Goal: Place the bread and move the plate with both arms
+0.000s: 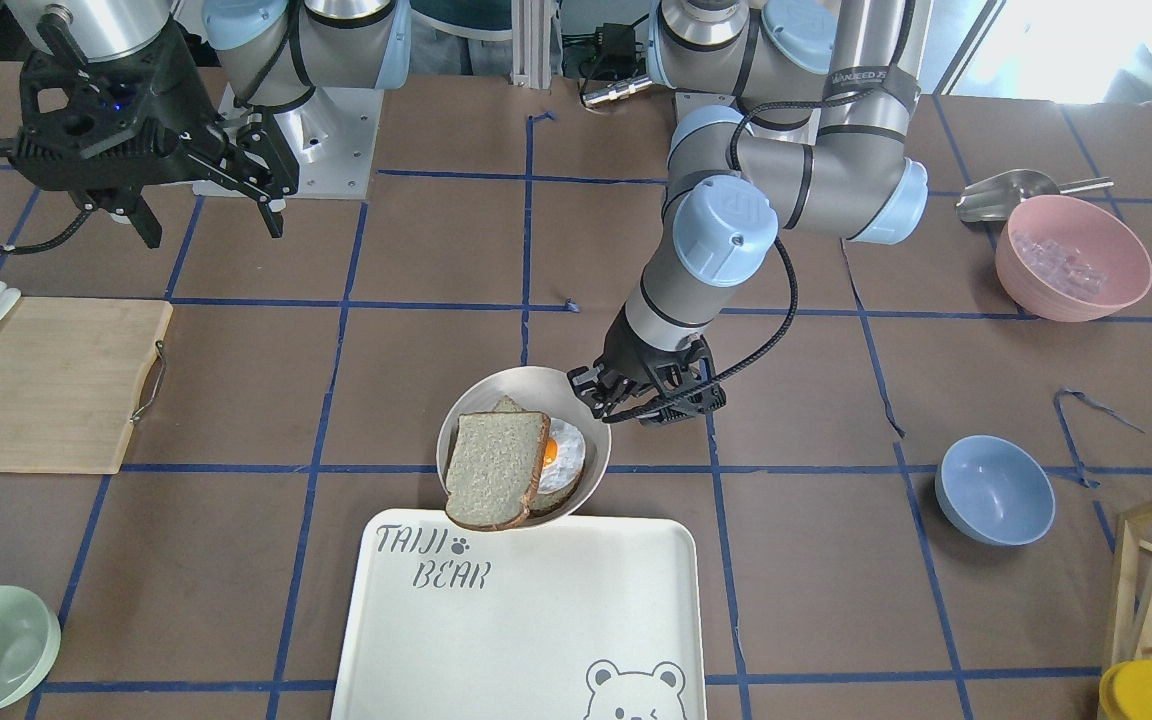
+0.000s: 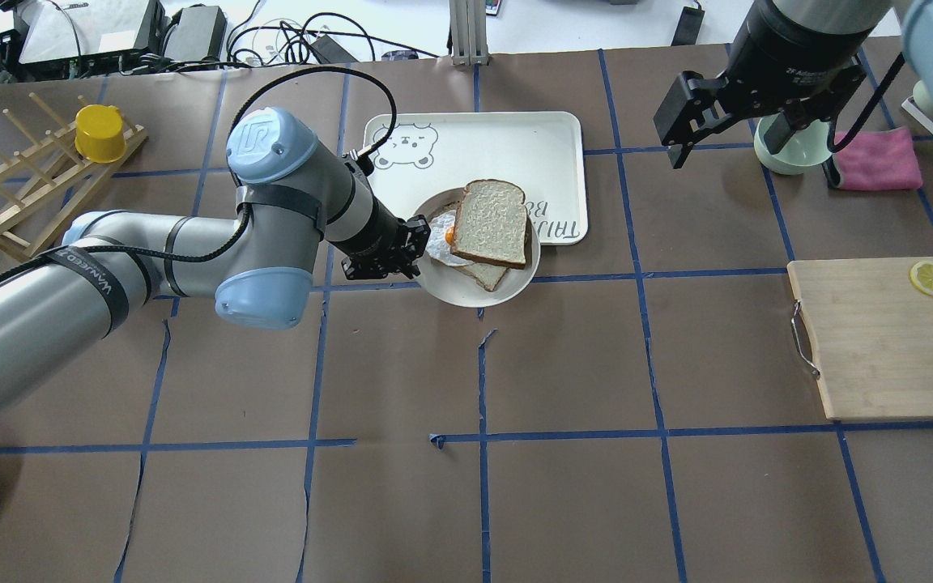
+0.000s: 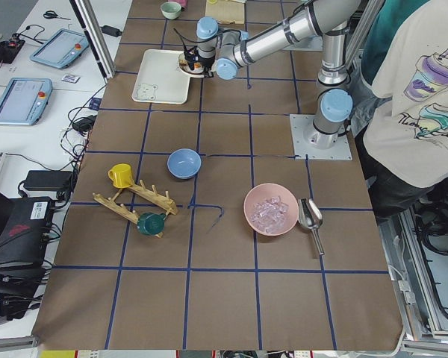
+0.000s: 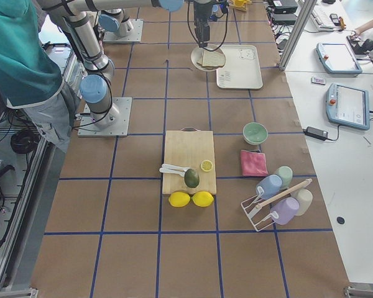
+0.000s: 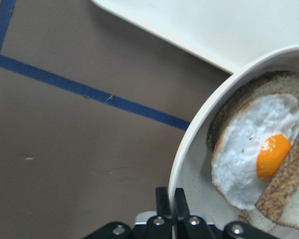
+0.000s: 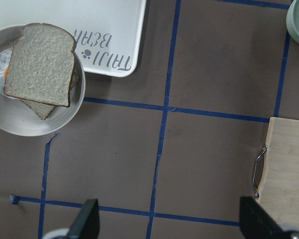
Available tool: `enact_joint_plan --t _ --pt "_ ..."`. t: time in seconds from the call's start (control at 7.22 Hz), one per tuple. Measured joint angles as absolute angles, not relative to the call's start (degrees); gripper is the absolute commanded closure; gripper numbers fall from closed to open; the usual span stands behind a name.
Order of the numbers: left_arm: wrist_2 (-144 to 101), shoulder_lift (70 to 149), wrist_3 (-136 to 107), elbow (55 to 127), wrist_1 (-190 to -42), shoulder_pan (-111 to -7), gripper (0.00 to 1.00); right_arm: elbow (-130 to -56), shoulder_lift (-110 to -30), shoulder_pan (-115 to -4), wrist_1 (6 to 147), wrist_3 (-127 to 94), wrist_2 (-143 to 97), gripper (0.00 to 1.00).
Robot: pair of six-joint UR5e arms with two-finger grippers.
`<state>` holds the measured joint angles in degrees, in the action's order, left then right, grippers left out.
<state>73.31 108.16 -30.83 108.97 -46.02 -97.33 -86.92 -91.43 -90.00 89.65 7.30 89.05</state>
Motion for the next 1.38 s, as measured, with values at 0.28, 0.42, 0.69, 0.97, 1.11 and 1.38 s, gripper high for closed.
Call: enact_joint_plan --t 0.28,0.42,0.69,0.97,1.11,1.38 --pt "72.20 113.93 -30.62 101.62 -45.40 -96.76 1.00 -86.92 -91.43 -90.00 89.65 7.30 89.00 0.00" --pt "72.11 117.77 -30.65 96.99 -45.37 -96.72 1.00 -86.91 -91.42 -90.02 89.65 7.29 88.94 0.00" --pt "72.19 123.37 -30.55 91.23 -45.33 -96.50 1.00 -86.90 -91.35 -90.04 89.84 7.35 89.00 0.00" --pt "72.05 126.02 -30.50 89.39 -45.28 -95.08 1.00 -86.92 -91.32 -90.05 90.29 7.36 89.12 0.00" --pt "71.96 126.55 -30.50 89.35 -45.27 -94.51 0.83 -86.92 -91.32 -90.06 90.38 7.34 89.19 0.00" --pt "72.21 126.85 -30.40 89.65 -45.24 -94.18 0.00 -86.92 -91.32 -90.08 90.43 7.40 89.30 0.00"
